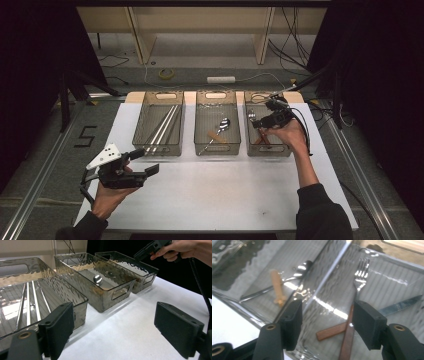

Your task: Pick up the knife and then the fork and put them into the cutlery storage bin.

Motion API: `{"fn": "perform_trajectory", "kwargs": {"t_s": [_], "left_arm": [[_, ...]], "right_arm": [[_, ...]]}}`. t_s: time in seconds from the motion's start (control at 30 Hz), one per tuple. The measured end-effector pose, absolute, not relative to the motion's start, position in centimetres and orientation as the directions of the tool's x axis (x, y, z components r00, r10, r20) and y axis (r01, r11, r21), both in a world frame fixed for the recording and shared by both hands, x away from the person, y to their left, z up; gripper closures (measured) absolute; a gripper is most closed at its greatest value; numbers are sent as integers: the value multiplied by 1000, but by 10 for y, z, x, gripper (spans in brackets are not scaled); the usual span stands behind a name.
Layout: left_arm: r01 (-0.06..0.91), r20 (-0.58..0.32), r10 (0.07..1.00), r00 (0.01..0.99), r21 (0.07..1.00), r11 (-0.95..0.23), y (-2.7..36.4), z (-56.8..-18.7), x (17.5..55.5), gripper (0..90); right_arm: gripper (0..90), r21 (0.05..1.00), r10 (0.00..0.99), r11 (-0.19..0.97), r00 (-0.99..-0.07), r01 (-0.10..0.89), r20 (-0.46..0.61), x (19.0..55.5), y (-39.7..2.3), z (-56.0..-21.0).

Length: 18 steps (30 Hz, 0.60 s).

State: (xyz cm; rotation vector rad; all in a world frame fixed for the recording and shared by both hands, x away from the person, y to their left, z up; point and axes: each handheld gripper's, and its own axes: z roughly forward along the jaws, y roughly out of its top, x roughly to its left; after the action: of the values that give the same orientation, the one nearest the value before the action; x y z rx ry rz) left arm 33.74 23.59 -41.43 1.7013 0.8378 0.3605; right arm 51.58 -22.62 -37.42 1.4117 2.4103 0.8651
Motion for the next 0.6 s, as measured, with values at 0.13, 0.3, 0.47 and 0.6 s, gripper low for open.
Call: {"fn": "perform_trajectory", "kwargs": {"t_s": [0.13, 0.3, 0.47, 0.6], "left_arm": [[344, -182, 692, 699, 934, -101, 236, -414, 338, 159], [344, -182, 692, 699, 933, -102, 236, -414, 338, 160], [344, -181, 692, 699, 933, -103, 236, -414, 338, 159], [345, -183, 692, 699, 933, -102, 236, -415, 338, 159]], "right_arm": [[393, 612, 841, 372, -533, 697, 96, 509, -221, -372], [369, 634, 828, 388, -554, 669, 79, 500, -215, -370], [349, 660, 809, 374, -577, 651, 111, 492, -212, -370], [334, 670, 801, 377, -588, 640, 111, 488, -209, -370]]}}
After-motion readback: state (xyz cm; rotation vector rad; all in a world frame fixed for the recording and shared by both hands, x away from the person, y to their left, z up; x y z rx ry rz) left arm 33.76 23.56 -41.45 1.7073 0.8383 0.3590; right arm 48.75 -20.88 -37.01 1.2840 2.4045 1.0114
